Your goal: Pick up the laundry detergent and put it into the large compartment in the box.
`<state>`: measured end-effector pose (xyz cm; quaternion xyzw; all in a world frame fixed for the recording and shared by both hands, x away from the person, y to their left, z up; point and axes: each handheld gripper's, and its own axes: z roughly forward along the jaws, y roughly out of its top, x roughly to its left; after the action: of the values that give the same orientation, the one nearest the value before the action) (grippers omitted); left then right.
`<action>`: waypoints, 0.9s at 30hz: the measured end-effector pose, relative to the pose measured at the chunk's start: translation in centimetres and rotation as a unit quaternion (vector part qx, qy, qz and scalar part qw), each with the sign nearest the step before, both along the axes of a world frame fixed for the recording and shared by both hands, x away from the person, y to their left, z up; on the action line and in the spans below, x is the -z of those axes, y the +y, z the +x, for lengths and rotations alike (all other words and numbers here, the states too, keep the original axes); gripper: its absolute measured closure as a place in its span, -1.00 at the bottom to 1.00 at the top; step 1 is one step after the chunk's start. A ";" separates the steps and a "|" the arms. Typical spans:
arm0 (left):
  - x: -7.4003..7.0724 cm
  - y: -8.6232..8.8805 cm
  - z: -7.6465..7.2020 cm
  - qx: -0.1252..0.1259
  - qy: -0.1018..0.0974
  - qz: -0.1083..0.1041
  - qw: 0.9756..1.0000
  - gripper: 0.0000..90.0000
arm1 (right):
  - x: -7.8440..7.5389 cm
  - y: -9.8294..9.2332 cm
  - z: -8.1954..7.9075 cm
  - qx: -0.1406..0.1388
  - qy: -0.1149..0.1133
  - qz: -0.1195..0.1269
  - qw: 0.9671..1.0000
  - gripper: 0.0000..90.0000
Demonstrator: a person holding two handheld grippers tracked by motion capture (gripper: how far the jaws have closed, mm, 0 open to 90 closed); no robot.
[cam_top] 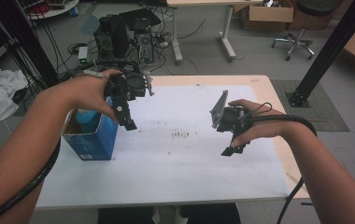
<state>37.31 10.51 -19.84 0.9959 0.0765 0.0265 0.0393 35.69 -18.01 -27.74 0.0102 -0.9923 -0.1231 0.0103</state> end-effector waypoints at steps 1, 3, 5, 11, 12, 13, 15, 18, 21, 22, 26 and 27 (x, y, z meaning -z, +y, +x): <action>0.1 -0.1 -0.2 0.005 0.000 0.003 1.000 -1.00 | 0.0 0.0 0.0 0.000 0.000 -0.002 1.000 -0.65; 0.3 -0.3 -0.4 0.016 0.003 0.006 1.000 -1.00 | 0.0 0.1 0.0 0.000 0.002 -0.003 1.000 -0.65; 0.5 -0.6 -0.7 0.026 0.003 0.008 1.000 -1.00 | 0.0 0.2 0.0 0.001 0.002 -0.006 1.000 -0.65; 0.9 -1.4 -1.1 0.047 0.006 0.003 0.999 -1.00 | -0.2 0.3 0.2 0.001 0.000 -0.011 1.000 -0.65; 0.8 -1.6 -1.1 0.048 0.007 0.003 0.999 -1.00 | -0.2 0.3 0.3 0.002 -0.001 -0.010 1.000 -0.65; 0.8 -1.7 -1.1 0.050 0.006 0.001 0.999 -1.00 | -0.2 0.3 0.3 0.001 0.000 -0.010 1.000 -0.65; 0.7 -2.0 -1.1 0.054 0.005 0.001 0.999 -1.00 | -0.2 0.3 0.4 0.001 0.000 -0.012 1.000 -0.65; 0.4 -2.3 -1.0 0.059 0.006 -0.002 0.998 -1.00 | -0.3 0.3 0.6 0.003 0.001 -0.011 1.000 -0.65; 0.4 -2.5 -0.9 0.060 0.005 0.002 0.998 -1.00 | -0.2 0.2 0.8 0.004 0.002 -0.013 1.000 -0.65; 0.4 -2.6 -0.9 0.059 0.006 0.001 0.998 -1.00 | -0.2 0.2 0.8 0.005 0.000 -0.013 1.000 -0.65; 0.4 -2.9 -1.1 0.064 0.006 0.000 0.998 -1.00 | -0.1 0.3 0.8 0.003 0.001 -0.013 1.000 -0.65; 0.4 -2.9 -1.1 0.065 0.006 -0.001 0.998 -1.00 | -0.1 0.3 0.8 0.003 0.001 -0.014 1.000 -0.65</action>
<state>36.23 7.59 -20.24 0.9989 0.0117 0.0183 0.0411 36.51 -17.73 -27.65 0.0068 -0.9939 -0.1094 0.0112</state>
